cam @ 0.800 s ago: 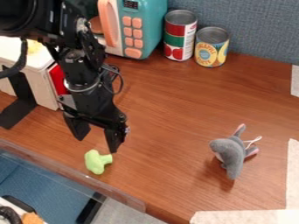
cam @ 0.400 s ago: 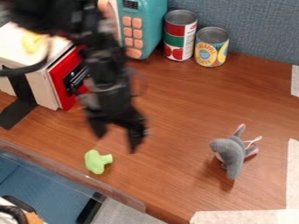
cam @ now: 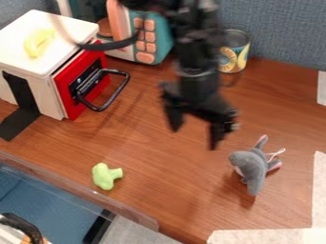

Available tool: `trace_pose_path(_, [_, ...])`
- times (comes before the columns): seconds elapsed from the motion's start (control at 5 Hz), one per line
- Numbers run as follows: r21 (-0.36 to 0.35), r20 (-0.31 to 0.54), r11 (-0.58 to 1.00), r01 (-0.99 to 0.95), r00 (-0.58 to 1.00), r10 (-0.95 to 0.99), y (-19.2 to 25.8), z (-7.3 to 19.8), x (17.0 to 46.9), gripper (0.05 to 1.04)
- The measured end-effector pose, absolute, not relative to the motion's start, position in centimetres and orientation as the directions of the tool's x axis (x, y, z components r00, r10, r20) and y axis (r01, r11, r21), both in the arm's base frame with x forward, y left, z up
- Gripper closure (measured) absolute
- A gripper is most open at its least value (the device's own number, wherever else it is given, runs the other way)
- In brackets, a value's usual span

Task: Move the gray toy to the upper side of the table

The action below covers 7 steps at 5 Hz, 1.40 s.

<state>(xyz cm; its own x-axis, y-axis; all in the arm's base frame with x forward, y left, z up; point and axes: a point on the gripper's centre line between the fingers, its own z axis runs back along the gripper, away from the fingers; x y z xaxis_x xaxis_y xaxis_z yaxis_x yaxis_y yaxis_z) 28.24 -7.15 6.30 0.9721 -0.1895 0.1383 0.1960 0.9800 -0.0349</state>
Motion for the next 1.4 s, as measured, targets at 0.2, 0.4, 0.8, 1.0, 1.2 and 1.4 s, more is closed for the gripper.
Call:
trace_pose_path(0.2, [-0.045, 0.126, 0.97, 0.238, 0.965, -0.231, -10.3, 5.8, 29.8, 0.083])
trace_pose_path(0.4, [-0.044, 0.083, 0.97, 0.241, 0.968, -0.237, -11.7, 4.6, 29.6, 0.083])
trace_pose_path(0.8, [-0.046, -0.025, 0.971, 0.235, 0.971, -0.236, -13.4, 1.2, 29.3, 0.134])
trace_pose_path(1.0, [-0.042, -0.023, 0.974, 0.223, 0.974, -0.224, -13.9, 1.3, 29.3, 0.413])
trace_pose_path(1.2, [-0.036, -0.008, 0.973, 0.229, 0.973, -0.229, -14.1, 1.9, 29.9, 0.613])
trace_pose_path(1.4, [0.006, -0.01, 0.969, 0.246, 0.969, -0.245, -13.5, 2.7, 30.7, 0.685])
